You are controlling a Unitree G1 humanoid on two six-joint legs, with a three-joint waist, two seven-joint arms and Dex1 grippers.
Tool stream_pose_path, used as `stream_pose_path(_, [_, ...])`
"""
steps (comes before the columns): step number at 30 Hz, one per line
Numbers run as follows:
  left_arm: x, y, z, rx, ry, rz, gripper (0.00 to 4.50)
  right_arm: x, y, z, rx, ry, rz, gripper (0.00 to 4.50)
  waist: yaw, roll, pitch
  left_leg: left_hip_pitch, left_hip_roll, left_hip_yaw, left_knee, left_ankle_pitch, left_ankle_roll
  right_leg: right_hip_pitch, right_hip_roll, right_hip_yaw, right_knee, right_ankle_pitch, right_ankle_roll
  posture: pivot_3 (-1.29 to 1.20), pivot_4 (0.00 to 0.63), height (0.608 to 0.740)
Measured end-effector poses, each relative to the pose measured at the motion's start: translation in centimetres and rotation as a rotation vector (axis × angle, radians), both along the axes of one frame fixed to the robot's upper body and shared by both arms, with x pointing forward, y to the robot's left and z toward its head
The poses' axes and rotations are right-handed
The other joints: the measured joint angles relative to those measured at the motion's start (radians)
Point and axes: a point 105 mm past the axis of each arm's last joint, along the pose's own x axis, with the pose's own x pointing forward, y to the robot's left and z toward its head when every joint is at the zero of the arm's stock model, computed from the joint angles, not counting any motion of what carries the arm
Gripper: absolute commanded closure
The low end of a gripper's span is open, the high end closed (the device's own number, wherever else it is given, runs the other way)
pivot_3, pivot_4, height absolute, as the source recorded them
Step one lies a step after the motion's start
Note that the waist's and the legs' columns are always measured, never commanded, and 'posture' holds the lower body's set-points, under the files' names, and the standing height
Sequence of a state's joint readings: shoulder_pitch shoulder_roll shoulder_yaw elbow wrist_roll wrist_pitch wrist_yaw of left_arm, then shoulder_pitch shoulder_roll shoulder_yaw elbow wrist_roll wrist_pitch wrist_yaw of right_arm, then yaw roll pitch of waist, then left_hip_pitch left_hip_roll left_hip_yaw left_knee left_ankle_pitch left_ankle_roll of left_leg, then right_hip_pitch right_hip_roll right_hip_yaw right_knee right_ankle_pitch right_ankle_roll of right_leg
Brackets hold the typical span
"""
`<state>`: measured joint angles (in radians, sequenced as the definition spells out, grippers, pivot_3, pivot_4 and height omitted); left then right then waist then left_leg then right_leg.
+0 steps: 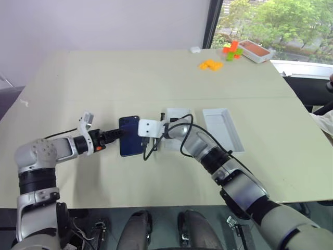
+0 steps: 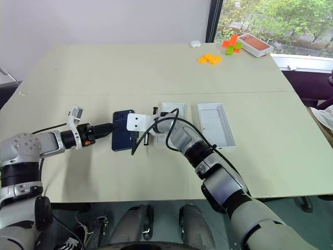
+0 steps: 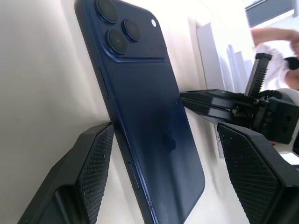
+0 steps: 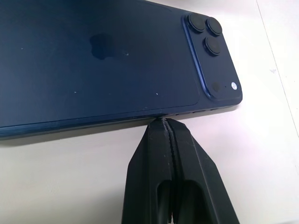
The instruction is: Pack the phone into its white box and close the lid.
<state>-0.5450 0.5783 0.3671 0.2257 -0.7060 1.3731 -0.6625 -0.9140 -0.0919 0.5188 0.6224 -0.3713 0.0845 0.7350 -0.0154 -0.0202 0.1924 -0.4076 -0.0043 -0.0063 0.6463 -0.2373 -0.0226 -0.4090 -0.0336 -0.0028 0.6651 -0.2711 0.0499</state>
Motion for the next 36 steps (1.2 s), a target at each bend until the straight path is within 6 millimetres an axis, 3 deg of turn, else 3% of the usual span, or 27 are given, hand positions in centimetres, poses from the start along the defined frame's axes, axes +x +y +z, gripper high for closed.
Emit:
stream_pose_path(27, [0.7, -2.1, 0.5, 0.021, 0.059, 0.153, 0.79, 0.4, -0.6, 0.0, -0.007, -0.01, -0.019, 4.46, 0.004, -0.001, 0.0, 0.0, 0.0, -0.001, 0.0, 0.001, -0.001, 0.0, 0.001, -0.001, 0.0, 0.001, 0.0, 0.0, 0.15, 0.74])
stream_pose_path(31, [0.7, -4.5, 0.9, -0.033, 0.048, 0.079, 0.79, 0.1, 0.0, 0.1, 0.003, -0.011, -0.002, 4.46, -0.005, -0.002, 0.0, 0.0, 0.0, 0.0, 0.0, 0.001, -0.001, 0.0, 0.001, 0.0, 0.0, 0.001, 0.0, 0.0, 0.15, 0.74])
stream_pose_path(36, [0.6, -4.7, 1.5, -0.05, 0.025, 0.061, 0.79, -0.2, 0.3, 0.1, 0.008, -0.016, 0.018, 4.46, -0.02, -0.002, 0.001, -0.001, 0.002, -0.001, -0.007, 0.003, -0.005, -0.004, 0.004, 0.0, 0.0, 0.001, 0.0, 0.0, 0.15, 0.74])
